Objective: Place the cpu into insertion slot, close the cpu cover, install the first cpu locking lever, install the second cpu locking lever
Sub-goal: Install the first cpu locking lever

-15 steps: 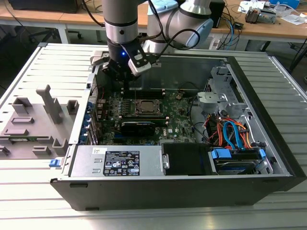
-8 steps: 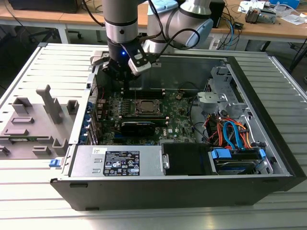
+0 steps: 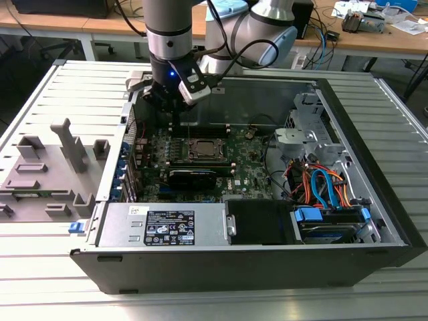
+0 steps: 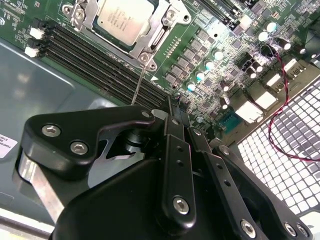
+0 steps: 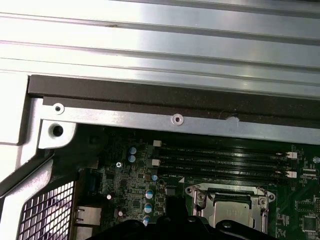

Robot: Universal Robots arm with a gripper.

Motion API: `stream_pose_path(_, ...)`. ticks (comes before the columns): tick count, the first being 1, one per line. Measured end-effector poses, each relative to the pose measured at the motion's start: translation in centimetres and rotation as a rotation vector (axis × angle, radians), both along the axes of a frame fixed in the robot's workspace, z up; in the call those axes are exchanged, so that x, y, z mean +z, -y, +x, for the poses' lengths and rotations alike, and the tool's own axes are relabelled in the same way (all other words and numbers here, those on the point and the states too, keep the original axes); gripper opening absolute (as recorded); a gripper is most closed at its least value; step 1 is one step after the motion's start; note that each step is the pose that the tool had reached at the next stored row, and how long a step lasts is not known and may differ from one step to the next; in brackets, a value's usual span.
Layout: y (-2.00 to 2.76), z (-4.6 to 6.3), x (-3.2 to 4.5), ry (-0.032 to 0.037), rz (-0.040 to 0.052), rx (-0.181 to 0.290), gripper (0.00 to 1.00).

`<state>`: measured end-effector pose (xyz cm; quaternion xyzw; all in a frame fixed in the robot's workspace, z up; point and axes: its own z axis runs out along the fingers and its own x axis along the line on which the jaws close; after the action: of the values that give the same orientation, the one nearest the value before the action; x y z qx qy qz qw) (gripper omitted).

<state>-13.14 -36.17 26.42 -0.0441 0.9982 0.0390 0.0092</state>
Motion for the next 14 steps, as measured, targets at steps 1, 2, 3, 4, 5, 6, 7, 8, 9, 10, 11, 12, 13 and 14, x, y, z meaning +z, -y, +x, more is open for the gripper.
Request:
stream_pose_path(1,-0.02,0.00,0.00,0.0000,0.0000,0.000,0.11)
stream_pose_path(2,-0.05,0.00,0.00,0.0001,0.0000,0.000,0.11)
stream_pose_path(3,-0.07,0.00,0.00,0.0000,0.0000,0.000,0.11)
stream_pose_path(4,-0.10,0.00,0.00,0.0001,0.0000,0.000,0.11)
stream_pose_path(5,-0.12,0.00,0.00,0.0000,0.0000,0.000,0.11)
stream_pose_path(6,-0.13,0.00,0.00,0.0000,0.0000,0.000,0.11)
stream_pose_path(7,-0.15,0.00,0.00,0.0000,0.0000,0.000,0.11)
stream_pose_path(8,-0.16,0.00,0.00,0.0001,0.0000,0.000,0.11)
stream_pose_path(9,-0.19,0.00,0.00,0.0000,-0.0001,0.000,0.11)
stream_pose_path(10,-0.20,0.00,0.00,0.0000,0.0000,0.000,0.11)
stream_pose_path(11,-0.25,0.00,0.00,0.0001,0.0000,0.000,0.11)
stream_pose_path(12,-0.32,0.00,0.00,0.0000,0.0000,0.000,0.11)
stream_pose_path(13,-0.33,0.00,0.00,0.0001,0.0000,0.000,0.11)
stream_pose_path(14,-0.35,0.00,0.00,0.0000,0.0000,0.000,0.11)
